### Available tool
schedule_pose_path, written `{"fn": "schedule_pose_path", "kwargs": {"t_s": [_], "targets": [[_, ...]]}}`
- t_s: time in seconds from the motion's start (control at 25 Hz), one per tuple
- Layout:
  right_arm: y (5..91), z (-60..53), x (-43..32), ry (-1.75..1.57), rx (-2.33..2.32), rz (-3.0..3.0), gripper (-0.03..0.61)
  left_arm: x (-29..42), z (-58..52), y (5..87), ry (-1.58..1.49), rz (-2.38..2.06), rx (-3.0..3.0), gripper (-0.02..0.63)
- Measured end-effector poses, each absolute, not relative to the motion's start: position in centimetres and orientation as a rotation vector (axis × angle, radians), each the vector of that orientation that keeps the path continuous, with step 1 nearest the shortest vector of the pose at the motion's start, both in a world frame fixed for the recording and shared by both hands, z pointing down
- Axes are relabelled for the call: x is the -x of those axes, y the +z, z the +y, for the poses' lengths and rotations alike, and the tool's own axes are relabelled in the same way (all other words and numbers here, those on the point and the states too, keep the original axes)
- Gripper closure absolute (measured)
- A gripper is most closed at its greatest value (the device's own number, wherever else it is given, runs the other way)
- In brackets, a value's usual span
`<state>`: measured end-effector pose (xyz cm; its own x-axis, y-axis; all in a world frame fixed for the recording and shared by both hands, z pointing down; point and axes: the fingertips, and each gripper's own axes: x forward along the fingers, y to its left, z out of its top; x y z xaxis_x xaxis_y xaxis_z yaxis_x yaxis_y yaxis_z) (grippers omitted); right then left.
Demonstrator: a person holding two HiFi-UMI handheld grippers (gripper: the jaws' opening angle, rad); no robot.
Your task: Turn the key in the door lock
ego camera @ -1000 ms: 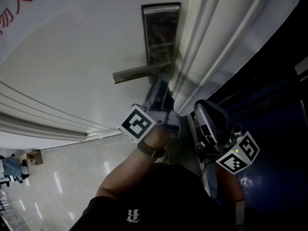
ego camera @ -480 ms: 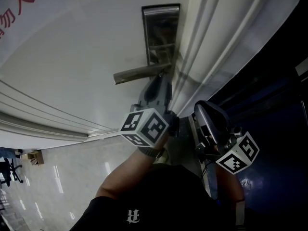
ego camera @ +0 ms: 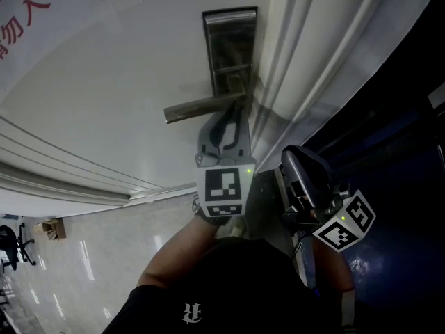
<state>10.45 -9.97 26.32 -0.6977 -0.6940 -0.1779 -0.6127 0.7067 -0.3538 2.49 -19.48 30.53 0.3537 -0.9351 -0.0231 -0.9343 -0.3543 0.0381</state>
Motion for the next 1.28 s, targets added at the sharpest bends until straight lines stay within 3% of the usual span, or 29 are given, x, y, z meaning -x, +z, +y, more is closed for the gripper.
{"fn": "schedule_pose_path", "kwargs": {"t_s": [0.96, 1.28], "targets": [[26.1, -10.1, -10.8, -0.385, 1.024, 2.600, 0.563, -4.1, -19.0, 31.3, 1.304, -2.158, -2.971, 0.589], [26.0, -10.2, -10.4, -0.382, 1.023, 2.613, 0.562, -4.3, -18.8, 31.5, 1.445, -2.115, -3.049, 0.588]]}}
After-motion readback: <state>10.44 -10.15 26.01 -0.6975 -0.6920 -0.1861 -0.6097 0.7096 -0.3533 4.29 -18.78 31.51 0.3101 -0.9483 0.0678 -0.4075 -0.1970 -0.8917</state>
